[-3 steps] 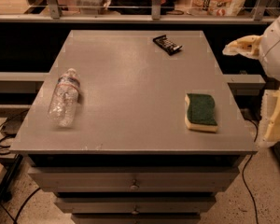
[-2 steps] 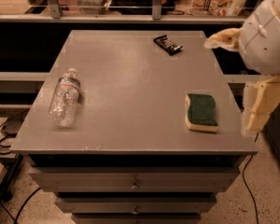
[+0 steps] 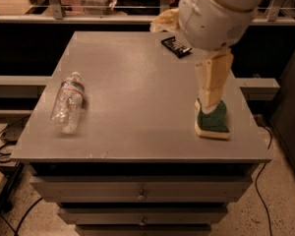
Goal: Pick water bottle
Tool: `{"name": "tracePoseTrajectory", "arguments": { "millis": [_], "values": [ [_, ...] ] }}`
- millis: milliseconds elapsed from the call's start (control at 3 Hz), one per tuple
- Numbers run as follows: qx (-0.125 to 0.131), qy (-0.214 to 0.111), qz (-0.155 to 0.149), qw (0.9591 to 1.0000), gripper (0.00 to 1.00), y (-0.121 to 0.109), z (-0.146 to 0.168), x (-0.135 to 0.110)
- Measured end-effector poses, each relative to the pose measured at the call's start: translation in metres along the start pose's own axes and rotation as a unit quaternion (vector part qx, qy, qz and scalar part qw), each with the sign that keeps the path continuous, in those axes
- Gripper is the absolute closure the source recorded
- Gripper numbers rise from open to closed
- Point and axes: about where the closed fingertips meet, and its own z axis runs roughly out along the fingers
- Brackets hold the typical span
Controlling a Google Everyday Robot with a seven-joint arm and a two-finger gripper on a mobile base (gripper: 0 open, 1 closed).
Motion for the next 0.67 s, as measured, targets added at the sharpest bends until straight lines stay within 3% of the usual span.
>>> {"name": "tracePoseTrajectory", "arguments": {
  "millis": [333,667],
  "values": [
    [0.016,-0.017,-0.070,0.9973,0.00,-0.0489,0.0178,-0.0467],
    [0.017,-0.016,-0.069,0.9973,0.00,-0.0487,0.0172,-0.0464]
  ]
}}
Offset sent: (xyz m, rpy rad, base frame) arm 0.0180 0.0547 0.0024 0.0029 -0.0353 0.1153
